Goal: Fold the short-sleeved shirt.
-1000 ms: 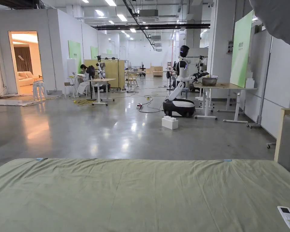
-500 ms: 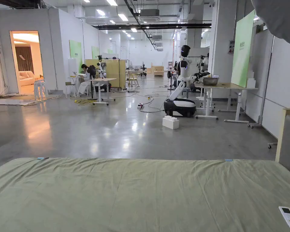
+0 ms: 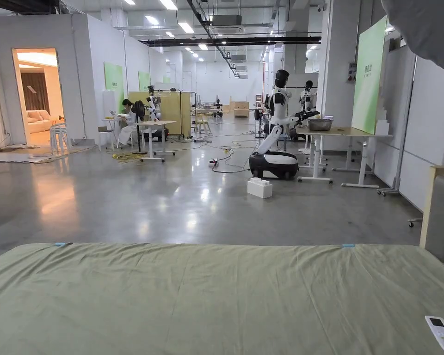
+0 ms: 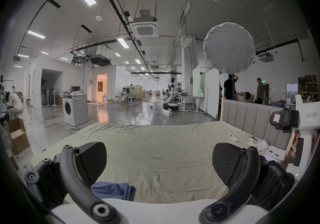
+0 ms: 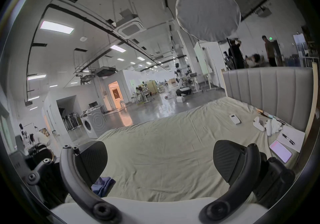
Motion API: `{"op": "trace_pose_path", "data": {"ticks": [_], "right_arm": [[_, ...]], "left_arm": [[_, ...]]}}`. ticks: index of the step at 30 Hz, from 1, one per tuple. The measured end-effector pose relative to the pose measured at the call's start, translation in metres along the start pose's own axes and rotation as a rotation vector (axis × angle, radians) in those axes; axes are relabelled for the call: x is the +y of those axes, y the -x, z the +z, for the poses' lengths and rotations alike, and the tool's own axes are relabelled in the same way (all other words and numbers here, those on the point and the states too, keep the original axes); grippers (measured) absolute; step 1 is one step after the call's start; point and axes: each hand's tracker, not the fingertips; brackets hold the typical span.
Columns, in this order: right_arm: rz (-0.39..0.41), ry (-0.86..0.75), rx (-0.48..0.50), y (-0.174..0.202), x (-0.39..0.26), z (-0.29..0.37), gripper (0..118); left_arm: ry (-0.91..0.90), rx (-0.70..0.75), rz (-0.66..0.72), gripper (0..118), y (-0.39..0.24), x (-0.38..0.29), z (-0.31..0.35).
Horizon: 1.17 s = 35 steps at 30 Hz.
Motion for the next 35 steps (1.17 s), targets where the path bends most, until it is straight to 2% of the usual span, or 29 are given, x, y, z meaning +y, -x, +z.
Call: {"op": "trace_pose_path", "data": {"ticks": [5,8,10,12,18,21,23,25,28,30,31,33,34,35], "right_arm": [[0.031,-0.019,-0.035,0.002,0.021,0.009,118],[-0.02,0.004,-0.124,0.007,0.024,0.013,118],[0.009,0.023,-0.115,0.007,0.021,0.011,118],[0.047,0.025,-0.06,0.007,0.016,0.011,118],[0.005,0.078,-0.033,0.018,0.018,0.006,118],[0.024,0.071,-0.065,0.023,0.017,0.004,118],[0.064,0.019,-0.112,0.026,0.013,0.005,118],[0.092,0.032,-0.094,0.026,0.012,0.005,118],[0.169,0.007,0.045,0.021,0.008,0.003,118],[0.28,-0.071,0.113,0.019,0.002,0.007,118],[0.315,-0.076,0.109,0.02,-0.001,0.008,118],[0.396,-0.089,0.008,0.03,-0.008,0.008,118],[0.474,-0.131,-0.009,0.033,-0.012,0.009,118],[0.494,-0.158,0.006,0.034,-0.016,0.009,118]], "left_arm": [[-0.001,-0.019,0.03,118,0.001,0.001,0.0],[-0.005,-0.026,0.032,118,-0.001,0.002,0.0],[-0.007,-0.032,0.03,118,-0.002,0.003,0.0],[-0.008,-0.046,0.028,118,-0.004,0.004,0.001],[-0.004,-0.067,0.041,118,-0.004,0.005,0.001],[-0.01,-0.068,0.03,118,-0.004,0.005,0.002],[-0.012,-0.069,0.027,118,-0.005,0.007,0.003],[-0.012,-0.071,0.027,118,-0.006,0.008,0.003],[-0.022,-0.072,0.023,118,-0.007,0.009,0.004],[-0.033,-0.071,0.017,118,-0.008,0.01,0.006],[-0.042,-0.068,0.013,118,-0.009,0.009,0.006],[-0.049,-0.065,0.01,118,-0.009,0.009,0.008],[-0.05,-0.064,0.009,118,-0.009,0.009,0.008],[-0.045,-0.063,0.012,118,-0.009,0.009,0.008]]}}
